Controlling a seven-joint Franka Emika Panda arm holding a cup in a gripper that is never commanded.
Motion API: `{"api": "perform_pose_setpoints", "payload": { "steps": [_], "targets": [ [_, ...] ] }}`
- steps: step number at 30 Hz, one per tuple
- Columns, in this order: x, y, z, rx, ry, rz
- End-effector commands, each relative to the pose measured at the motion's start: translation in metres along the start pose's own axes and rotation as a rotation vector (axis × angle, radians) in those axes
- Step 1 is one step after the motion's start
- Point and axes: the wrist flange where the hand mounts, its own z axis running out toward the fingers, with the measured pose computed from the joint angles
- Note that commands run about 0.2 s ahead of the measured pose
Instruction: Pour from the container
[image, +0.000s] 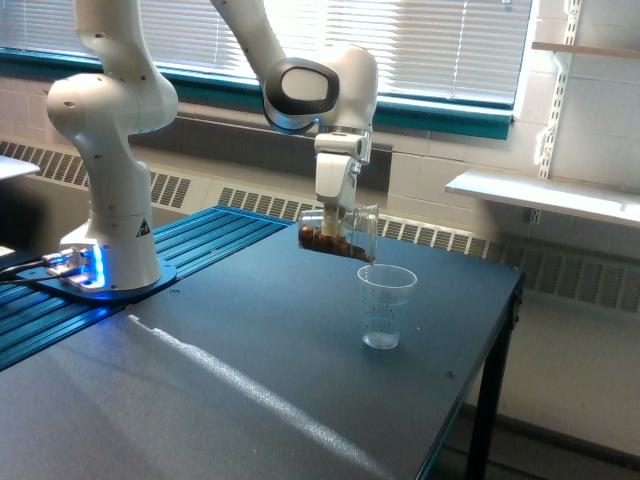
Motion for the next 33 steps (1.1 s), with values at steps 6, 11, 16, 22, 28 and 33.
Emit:
{"api": "perform_pose_setpoints", "payload": {
  "steps": [6,11,16,22,28,33],
  "targets": [
    [0.026,-0.01,-0.014,-0.03,0.004,-0.039],
    [0.029,-0.013,-0.012,-0.034,0.015,-0.039],
    [0.029,-0.014,-0.011,-0.034,0.011,-0.039],
    [0.027,-0.013,-0.009,-0.043,0.011,-0.047],
    [0.024,-0.012,-0.006,-0.051,0.008,-0.055],
    [0.017,-0.011,-0.002,-0.066,0.006,-0.072]
  ]
}}
